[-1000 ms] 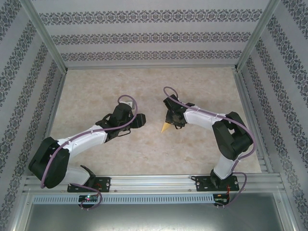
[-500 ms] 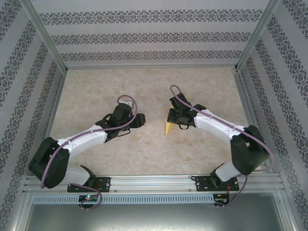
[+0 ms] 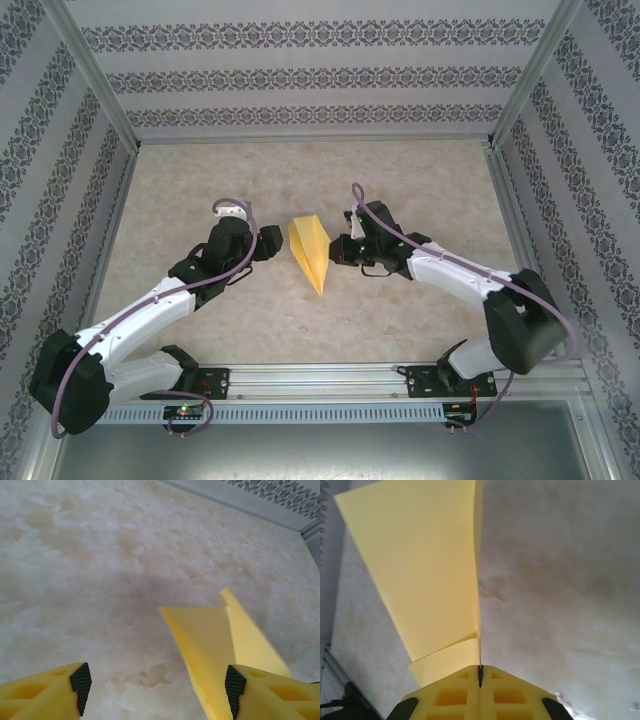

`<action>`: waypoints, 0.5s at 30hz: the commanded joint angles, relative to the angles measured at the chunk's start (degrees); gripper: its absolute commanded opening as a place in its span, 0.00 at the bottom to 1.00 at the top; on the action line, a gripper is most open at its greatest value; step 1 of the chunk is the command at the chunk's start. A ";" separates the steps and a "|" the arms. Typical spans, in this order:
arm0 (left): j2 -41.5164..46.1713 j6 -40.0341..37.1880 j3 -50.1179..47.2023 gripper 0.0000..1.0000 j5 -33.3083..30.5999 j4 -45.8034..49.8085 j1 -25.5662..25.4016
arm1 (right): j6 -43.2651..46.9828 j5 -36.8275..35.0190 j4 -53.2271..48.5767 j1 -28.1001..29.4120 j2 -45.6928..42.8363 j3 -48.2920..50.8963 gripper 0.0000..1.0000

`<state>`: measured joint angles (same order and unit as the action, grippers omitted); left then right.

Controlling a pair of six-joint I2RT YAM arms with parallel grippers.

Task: Fold a paper plane with a square sheet of paper (fold left side to right side)
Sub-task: Place the paper plane at the center of the table.

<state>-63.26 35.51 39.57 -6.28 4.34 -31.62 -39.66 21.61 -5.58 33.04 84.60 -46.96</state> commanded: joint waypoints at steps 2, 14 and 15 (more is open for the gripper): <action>-0.58 1.14 -0.78 0.74 -0.22 2.13 0.85 | -0.68 2.31 7.04 -3.42 3.41 5.87 0.00; -2.70 -0.23 0.25 0.77 2.30 0.05 0.94 | 10.86 -11.98 -17.17 -3.19 -10.14 2.34 0.47; -2.73 -0.37 0.11 0.79 2.58 -0.42 0.94 | 11.61 -12.62 -19.62 -2.10 -10.58 0.83 0.49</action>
<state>-65.98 35.62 39.09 -4.82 5.17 -31.38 -32.97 14.44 -15.57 28.82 76.47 -41.93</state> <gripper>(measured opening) 0.778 0.473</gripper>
